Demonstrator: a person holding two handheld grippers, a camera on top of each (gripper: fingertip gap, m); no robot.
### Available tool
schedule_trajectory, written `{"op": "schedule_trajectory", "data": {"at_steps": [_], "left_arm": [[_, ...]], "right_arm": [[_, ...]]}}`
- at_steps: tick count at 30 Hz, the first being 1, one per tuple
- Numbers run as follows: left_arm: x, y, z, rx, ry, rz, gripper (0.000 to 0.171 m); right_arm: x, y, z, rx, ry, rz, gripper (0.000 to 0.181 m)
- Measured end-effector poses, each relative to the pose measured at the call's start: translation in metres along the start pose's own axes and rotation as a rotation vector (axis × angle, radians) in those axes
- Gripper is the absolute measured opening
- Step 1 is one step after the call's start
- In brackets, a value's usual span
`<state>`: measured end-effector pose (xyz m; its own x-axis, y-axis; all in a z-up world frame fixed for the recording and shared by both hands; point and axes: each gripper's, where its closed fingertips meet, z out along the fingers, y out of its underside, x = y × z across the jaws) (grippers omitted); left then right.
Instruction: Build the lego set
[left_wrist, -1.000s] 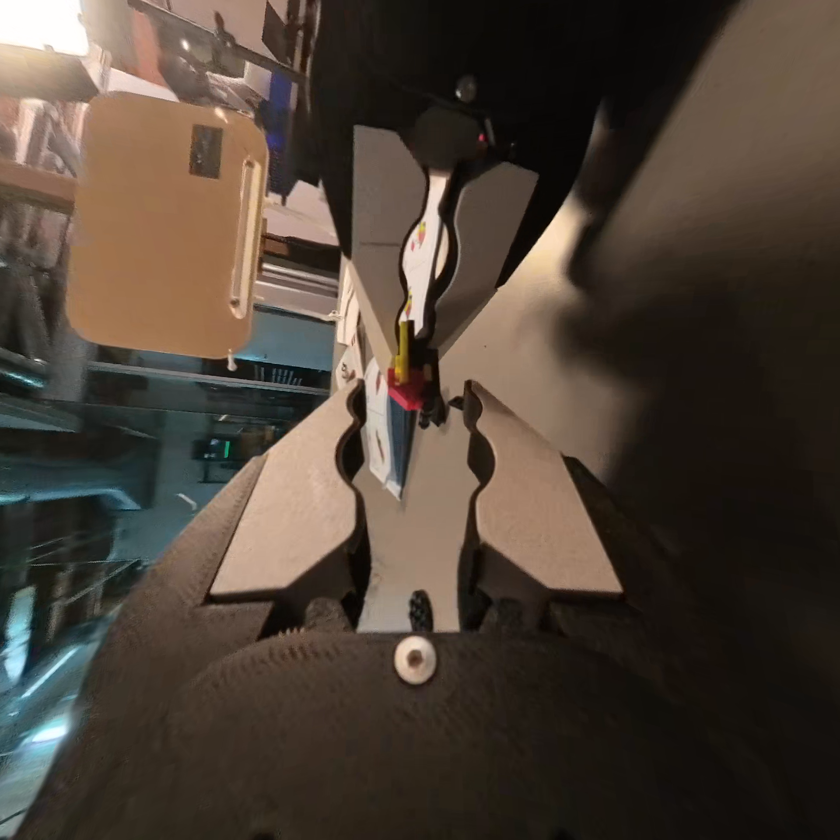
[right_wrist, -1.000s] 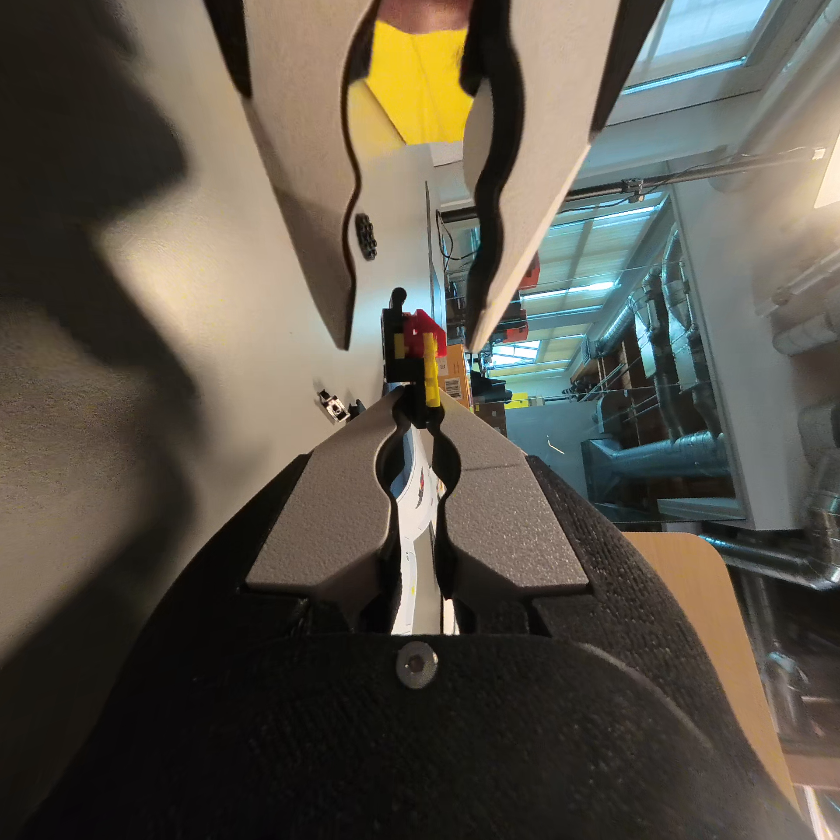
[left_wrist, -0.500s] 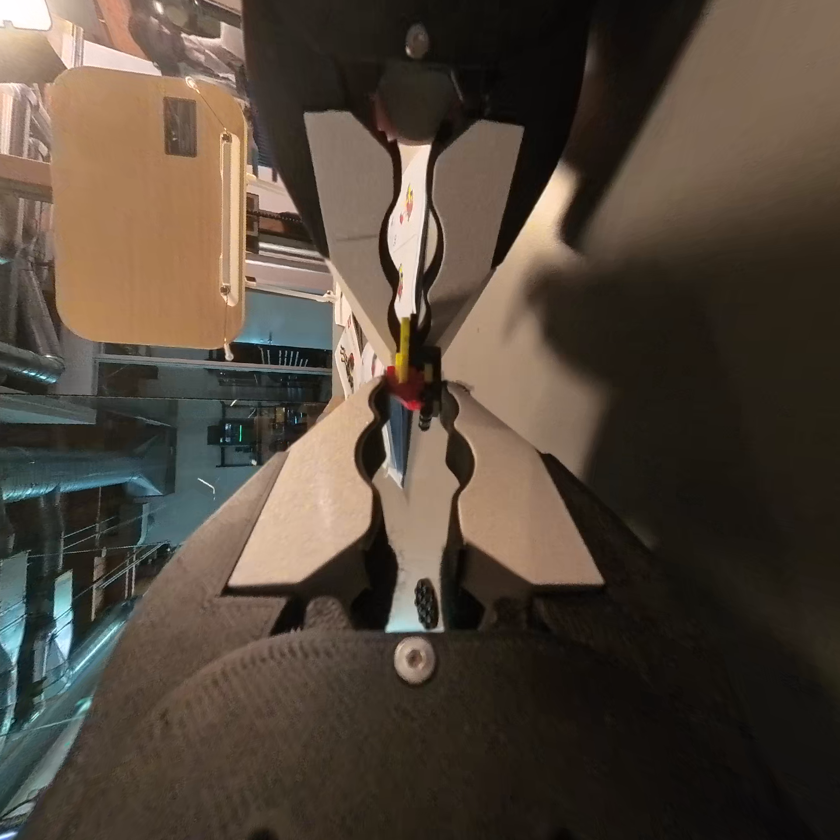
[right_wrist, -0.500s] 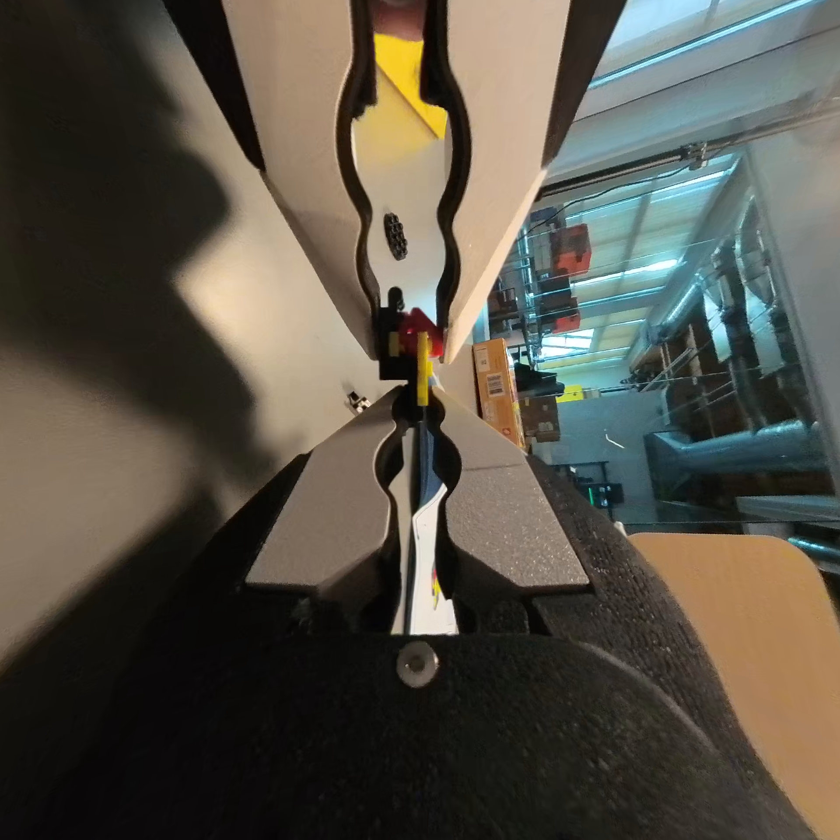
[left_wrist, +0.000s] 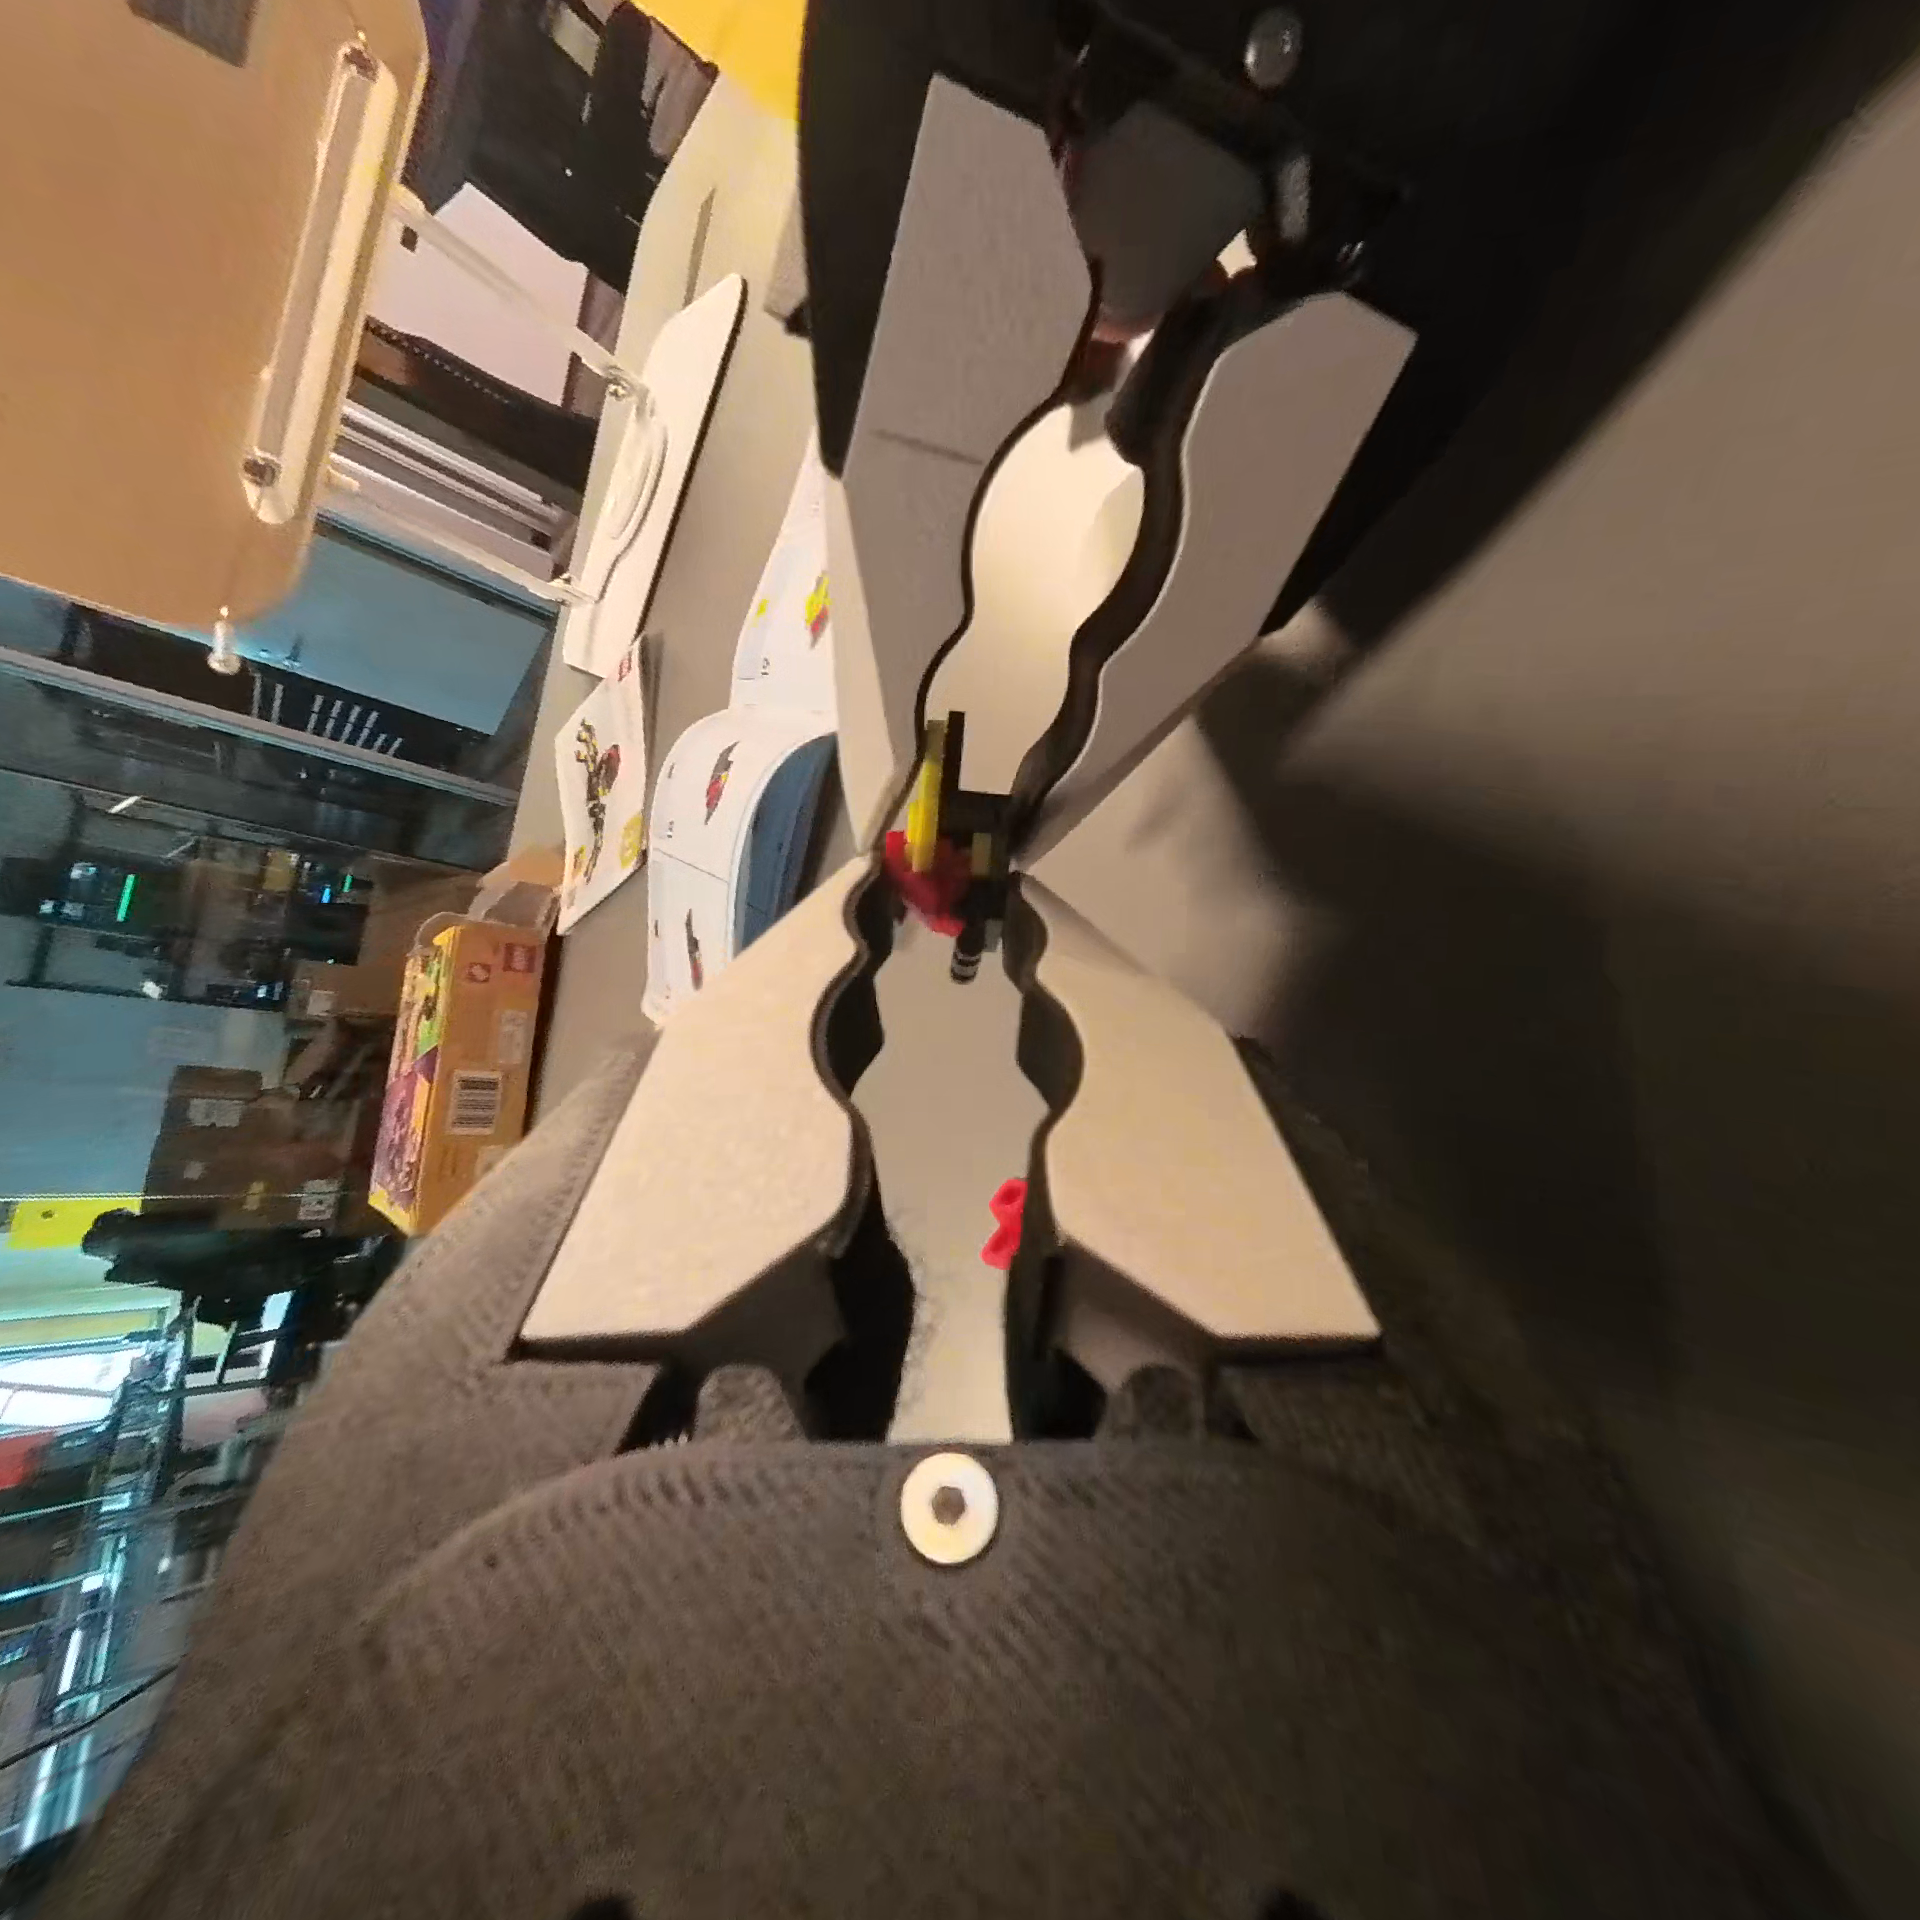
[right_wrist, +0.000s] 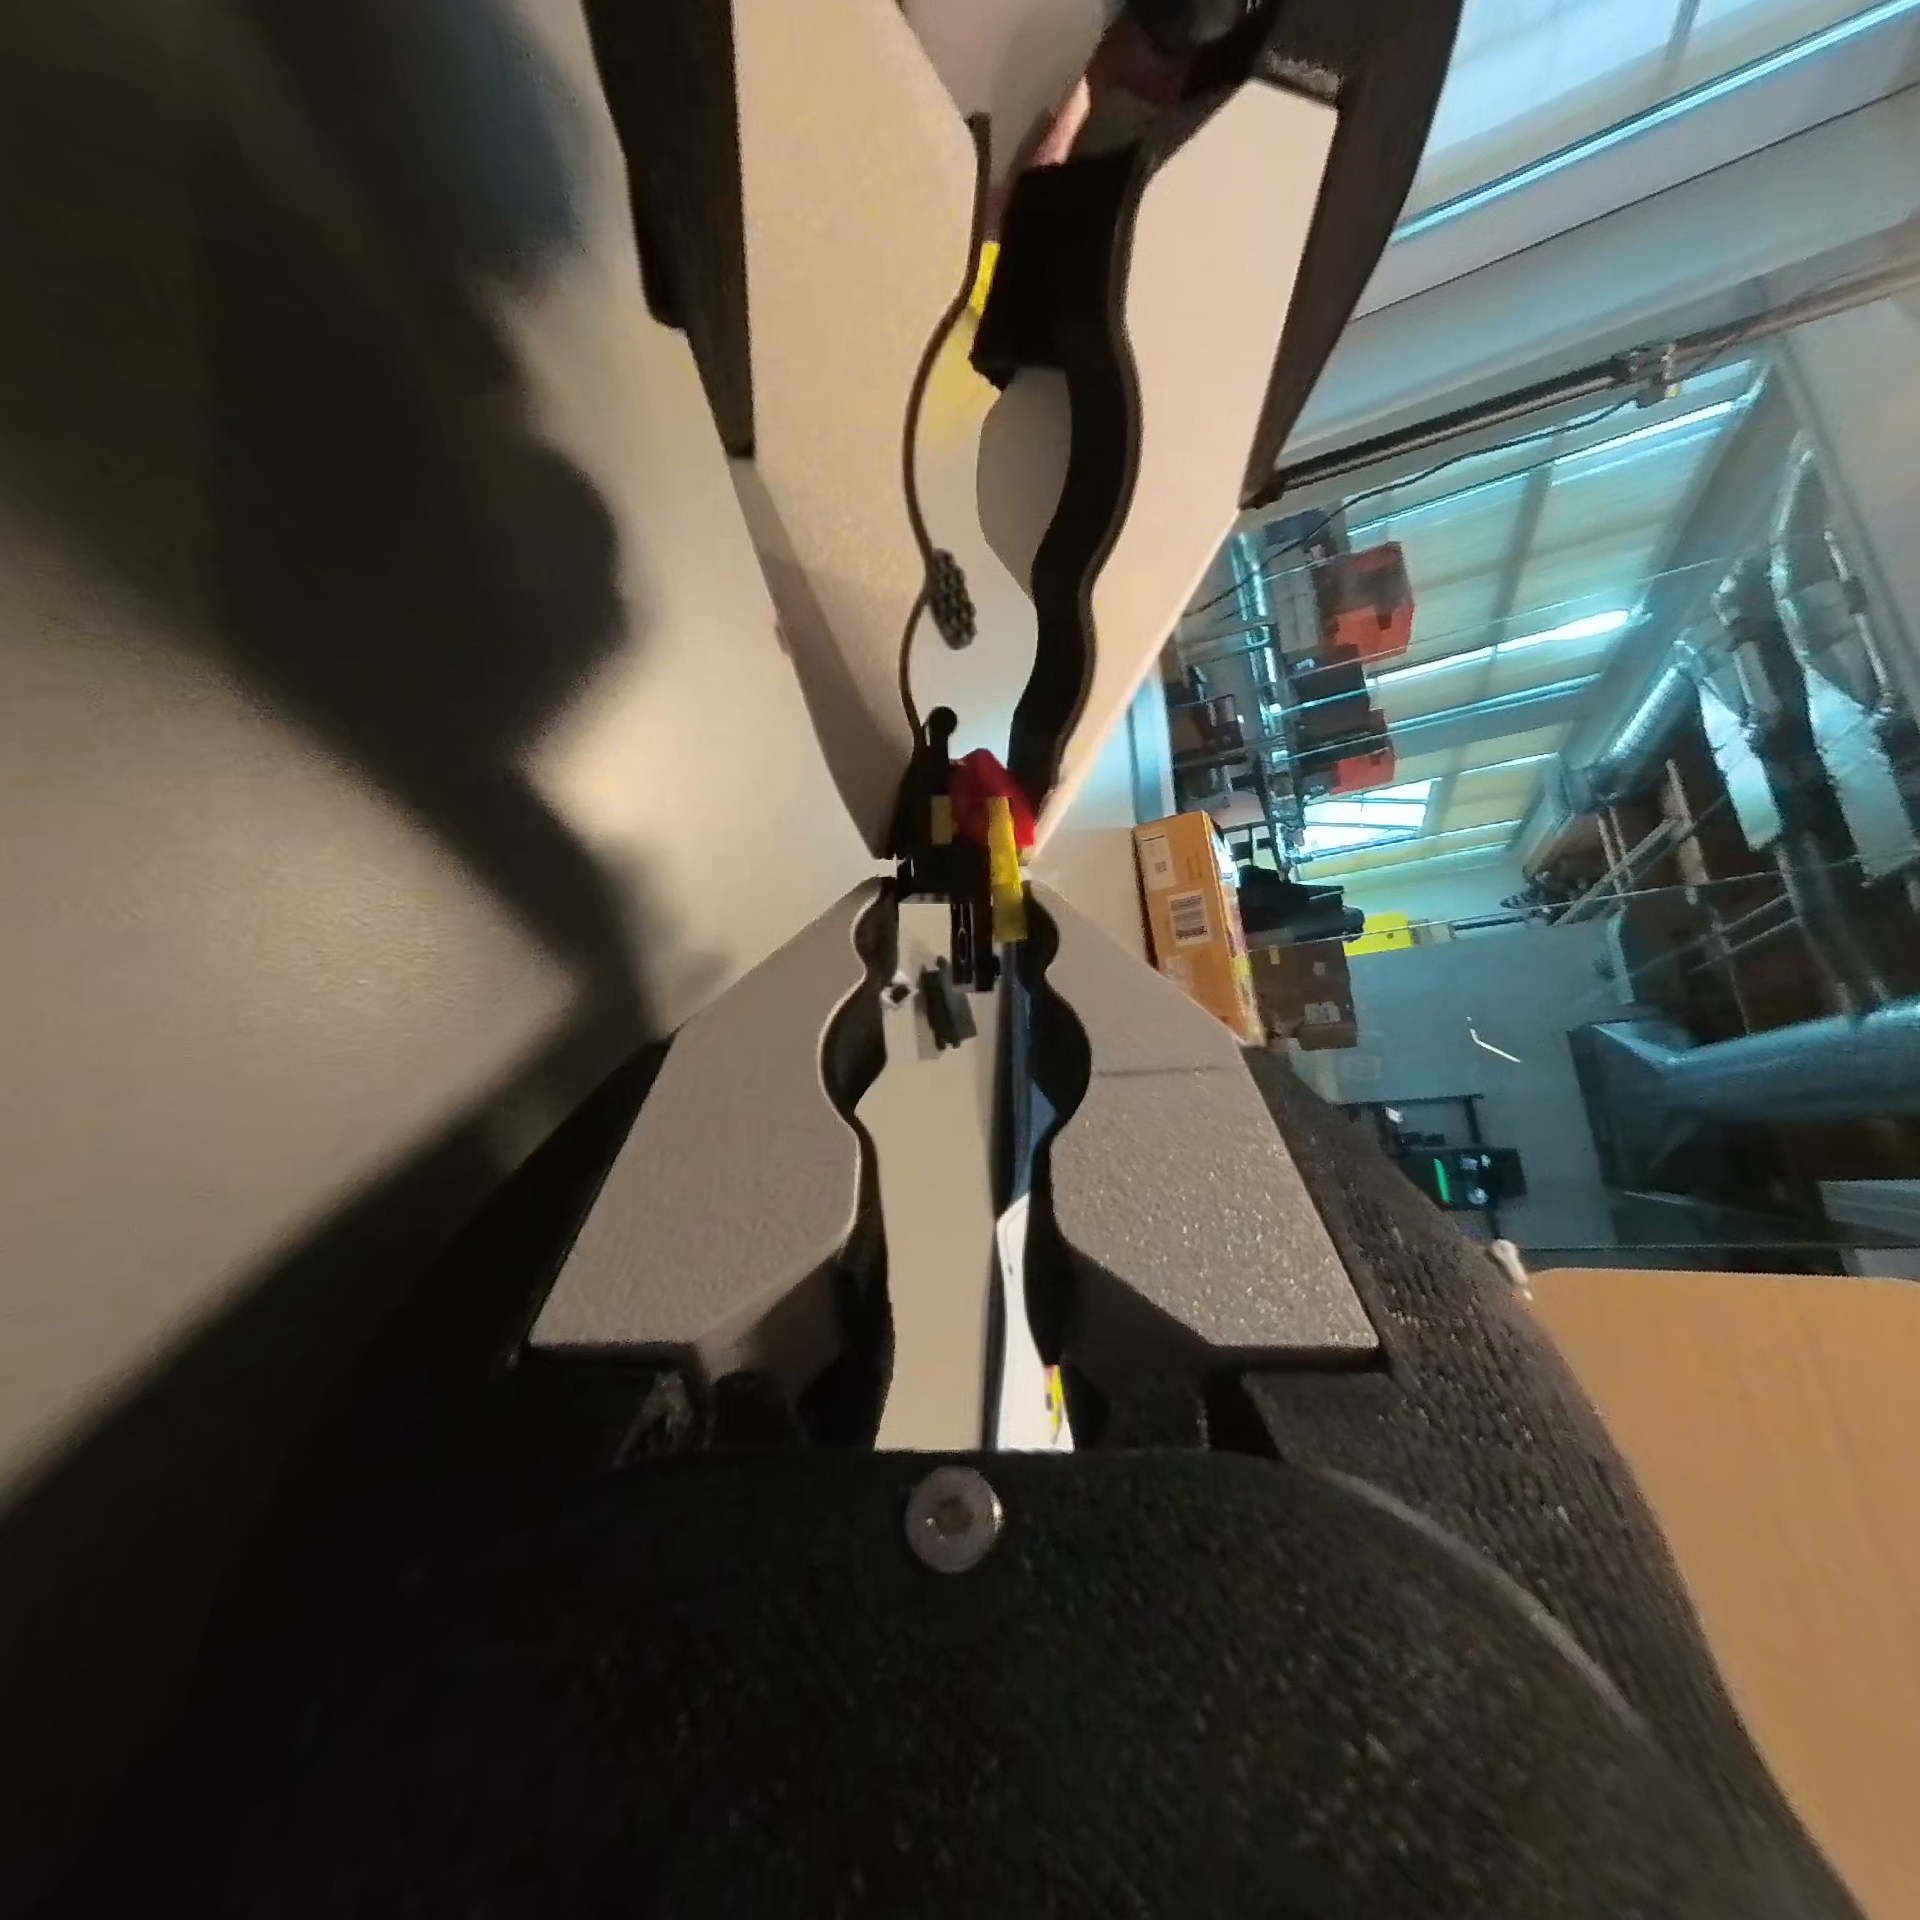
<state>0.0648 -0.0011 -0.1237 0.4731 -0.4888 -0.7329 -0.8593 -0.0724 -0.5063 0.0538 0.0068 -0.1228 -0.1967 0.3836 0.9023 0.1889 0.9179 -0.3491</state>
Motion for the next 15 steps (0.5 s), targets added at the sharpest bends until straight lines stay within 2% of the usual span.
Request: {"op": "schedule_trajectory", "data": {"at_steps": [3, 15], "left_arm": [[0.007, 0.002, 0.001, 0.005, 0.043, 0.022, 0.021], [0.018, 0.01, 0.003, -0.026, 0.05, 0.196, 0.022]], "right_arm": [[-0.009, 0.0, 0.0, 0.002, -0.072, 0.041, 0.018], [-0.025, 0.0, -0.001, -0.003, -0.175, 0.064, 0.016]]}}
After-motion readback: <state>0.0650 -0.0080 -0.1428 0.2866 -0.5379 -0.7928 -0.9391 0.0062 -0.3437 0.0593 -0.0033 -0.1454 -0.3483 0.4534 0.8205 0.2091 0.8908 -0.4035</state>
